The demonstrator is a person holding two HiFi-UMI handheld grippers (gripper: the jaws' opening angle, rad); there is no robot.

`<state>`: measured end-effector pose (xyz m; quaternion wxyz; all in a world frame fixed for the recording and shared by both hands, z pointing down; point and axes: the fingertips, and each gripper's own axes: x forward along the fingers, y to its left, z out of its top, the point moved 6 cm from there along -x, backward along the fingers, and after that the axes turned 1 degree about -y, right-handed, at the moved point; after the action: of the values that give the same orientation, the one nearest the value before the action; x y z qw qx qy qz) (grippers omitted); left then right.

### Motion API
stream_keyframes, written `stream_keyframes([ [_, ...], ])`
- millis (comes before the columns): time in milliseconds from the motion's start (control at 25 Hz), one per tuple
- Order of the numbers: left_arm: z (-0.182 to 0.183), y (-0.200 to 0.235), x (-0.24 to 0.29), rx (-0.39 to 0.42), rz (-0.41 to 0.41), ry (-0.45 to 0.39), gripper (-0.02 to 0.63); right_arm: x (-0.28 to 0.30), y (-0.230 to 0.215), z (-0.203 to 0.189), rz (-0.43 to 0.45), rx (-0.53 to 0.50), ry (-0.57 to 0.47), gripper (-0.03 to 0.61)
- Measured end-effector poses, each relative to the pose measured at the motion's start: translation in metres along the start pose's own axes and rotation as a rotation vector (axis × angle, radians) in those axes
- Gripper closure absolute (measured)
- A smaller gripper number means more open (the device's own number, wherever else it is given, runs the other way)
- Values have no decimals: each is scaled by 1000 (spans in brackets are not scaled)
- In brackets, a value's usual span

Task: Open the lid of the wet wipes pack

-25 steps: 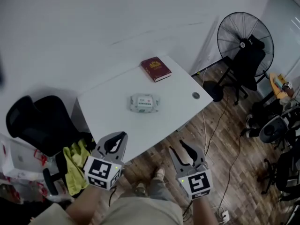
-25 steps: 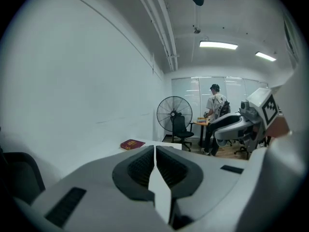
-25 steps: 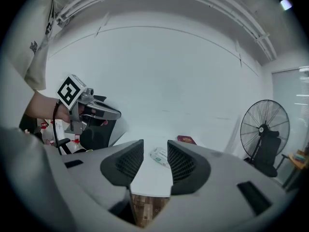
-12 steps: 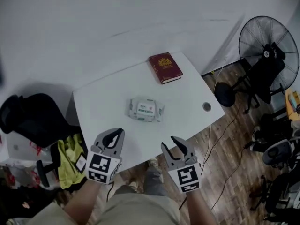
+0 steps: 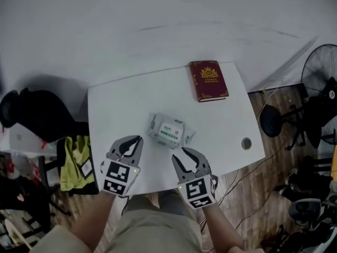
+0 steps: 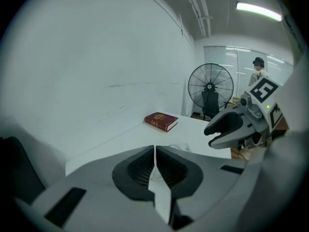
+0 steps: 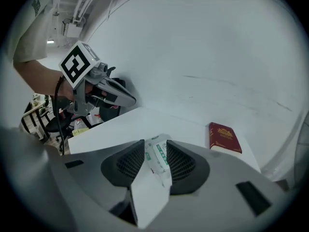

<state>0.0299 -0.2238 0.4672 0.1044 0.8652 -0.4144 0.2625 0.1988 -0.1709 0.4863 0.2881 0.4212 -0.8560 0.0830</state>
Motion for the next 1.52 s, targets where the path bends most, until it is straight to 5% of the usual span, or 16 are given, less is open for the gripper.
stream_keyframes([
  [400, -18, -1, 43, -12, 27, 103, 583, 60, -14, -18, 89, -133, 105, 423],
  [920, -66, -7, 113, -4, -89, 232, 582, 120, -11, -42, 122, -227, 237, 446],
  [1360, -97, -3, 134, 1, -175, 306, 581, 136, -4, -54, 78, -317, 300, 472],
  [1520, -98, -4, 136, 17, -179, 317, 583, 134, 5, -52, 50, -396, 295, 538],
])
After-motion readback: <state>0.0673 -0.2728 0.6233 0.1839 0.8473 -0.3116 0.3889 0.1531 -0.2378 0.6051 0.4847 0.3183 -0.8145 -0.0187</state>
